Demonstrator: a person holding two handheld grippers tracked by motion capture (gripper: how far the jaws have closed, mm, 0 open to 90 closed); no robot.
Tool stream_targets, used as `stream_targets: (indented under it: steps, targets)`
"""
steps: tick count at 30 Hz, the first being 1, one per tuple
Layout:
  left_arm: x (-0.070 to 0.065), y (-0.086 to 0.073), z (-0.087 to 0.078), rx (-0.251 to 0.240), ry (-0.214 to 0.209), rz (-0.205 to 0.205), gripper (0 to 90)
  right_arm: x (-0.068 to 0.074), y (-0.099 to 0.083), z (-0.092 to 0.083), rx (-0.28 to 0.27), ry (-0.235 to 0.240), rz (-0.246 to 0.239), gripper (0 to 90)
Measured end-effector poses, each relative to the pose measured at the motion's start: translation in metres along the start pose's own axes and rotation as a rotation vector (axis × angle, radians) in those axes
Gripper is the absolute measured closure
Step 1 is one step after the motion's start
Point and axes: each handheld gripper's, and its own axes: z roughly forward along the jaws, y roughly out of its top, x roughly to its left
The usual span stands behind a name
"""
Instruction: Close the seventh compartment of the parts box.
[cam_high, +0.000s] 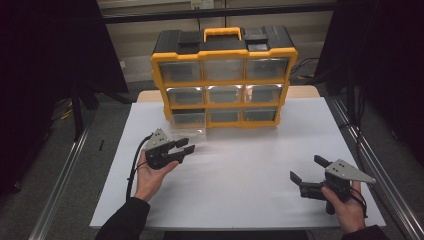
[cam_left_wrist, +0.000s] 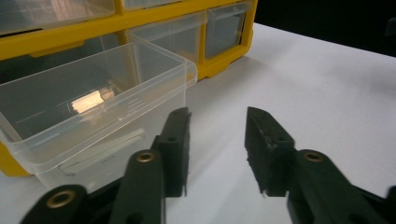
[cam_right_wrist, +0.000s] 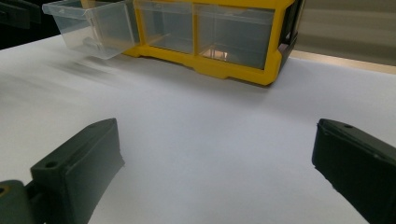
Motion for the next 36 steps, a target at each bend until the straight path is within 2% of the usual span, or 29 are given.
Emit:
stream_targets:
  steps: [1, 2, 5, 7, 8, 9, 10, 11, 12, 13, 14, 15, 16, 17, 18, 19, 20, 21, 22, 23, 24, 25, 26, 29, 34, 35, 36]
  targets:
    - [0.001, -0.001, 0.001, -0.01, -0.036, -0.009, 66.2, 0.0, 0.0, 0.0, 0.001, 0.0, 0.0, 1.2]
    - [0.0, -0.002, 0.001, -0.011, -0.016, -0.01, 68.0, 0.0, 0.0, -0.001, 0.0, 0.002, -0.003, 1.2]
    - [0.0, -0.004, 0.001, -0.012, -0.006, 0.001, 74.1, -0.001, -0.001, -0.002, 0.0, -0.006, 0.005, 1.2]
    - [-0.001, -0.005, 0.002, -0.024, -0.009, -0.01, 75.6, 0.0, -0.001, -0.002, 0.001, -0.006, 0.006, 1.2]
    - [0.0, -0.005, 0.001, -0.015, -0.007, 0.012, 77.8, 0.0, -0.001, -0.003, 0.0, -0.006, 0.006, 1.2]
    - [0.0, -0.005, 0.001, -0.015, -0.007, 0.015, 78.9, 0.0, -0.001, -0.003, 0.001, -0.006, 0.006, 1.2]
    - [0.0, -0.006, 0.002, -0.018, -0.016, 0.011, 83.1, 0.0, -0.001, -0.002, 0.001, -0.007, 0.007, 1.2]
    - [0.001, -0.007, 0.002, -0.031, -0.05, 0.002, 83.1, 0.0, -0.001, -0.002, 0.001, -0.007, 0.007, 1.2]
    - [0.0, -0.007, 0.001, -0.017, -0.01, 0.02, 84.5, -0.001, -0.001, -0.002, -0.001, -0.008, 0.008, 1.2]
    - [0.0, -0.007, 0.001, -0.014, -0.016, 0.017, 87.4, -0.001, -0.001, -0.002, -0.001, -0.01, 0.008, 1.2]
    - [0.0, -0.008, 0.001, -0.015, -0.01, 0.019, 87.4, -0.001, -0.001, -0.002, -0.001, -0.01, 0.008, 1.2]
    - [0.001, -0.009, 0.002, -0.03, -0.052, -0.003, 87.9, -0.001, -0.001, -0.003, 0.0, -0.01, 0.009, 1.2]
    - [0.0, -0.009, 0.001, -0.013, -0.023, 0.001, 89.3, -0.001, -0.001, -0.003, -0.001, -0.009, 0.009, 1.2]
    - [0.001, -0.009, 0.0, -0.01, -0.022, 0.005, 90.0, 0.0, -0.001, -0.003, 0.0, -0.009, 0.008, 1.2]
    - [0.0, -0.01, 0.0, -0.008, -0.025, -0.009, 90.0, 0.0, -0.001, -0.003, -0.001, -0.008, 0.007, 1.2]
    - [0.003, -0.01, 0.001, -0.009, -0.057, 0.002, 90.0, 0.0, -0.001, -0.003, 0.0, -0.009, 0.009, 1.2]
    - [0.001, -0.01, 0.0, 0.008, -0.024, -0.005, 90.0, 0.0, -0.001, -0.002, 0.001, -0.009, 0.009, 1.2]
    - [0.003, -0.011, 0.001, -0.002, -0.063, -0.012, 90.0, 0.0, -0.001, -0.002, 0.001, -0.009, 0.007, 1.2]
    - [0.003, -0.011, 0.001, 0.012, -0.063, -0.009, 90.0, 0.0, -0.001, -0.002, 0.0, -0.009, 0.008, 1.2]
    - [0.004, -0.011, 0.001, 0.007, -0.057, -0.021, 90.0, 0.0, -0.001, -0.002, 0.0, -0.009, 0.009, 1.2]
    - [0.003, -0.011, 0.001, 0.021, -0.024, -0.018, 90.0, 0.0, -0.001, -0.003, 0.0, -0.009, 0.009, 1.2]
    - [0.005, -0.011, 0.001, 0.028, -0.042, -0.016, 90.0, -0.001, -0.001, -0.002, -0.001, -0.01, 0.007, 1.2]
    - [0.005, -0.012, 0.002, 0.03, -0.05, -0.039, 90.0, -0.001, -0.001, -0.003, -0.001, -0.009, 0.008, 1.2]
    - [0.008, -0.012, 0.003, 0.043, -0.04, -0.035, 90.0, -0.001, -0.001, -0.002, 0.0, -0.008, 0.007, 1.2]
    - [0.013, -0.014, 0.006, 0.048, -0.024, -0.055, 90.0, -0.001, -0.001, -0.002, 0.0, -0.007, 0.004, 1.2]
    - [0.014, -0.015, 0.006, 0.048, -0.018, -0.059, 90.0, 0.0, -0.001, -0.002, 0.0, -0.008, 0.007, 1.2]
    - [0.014, -0.015, 0.007, 0.045, -0.006, -0.08, 90.0, 0.0, -0.001, -0.002, 0.0, -0.008, 0.007, 1.2]
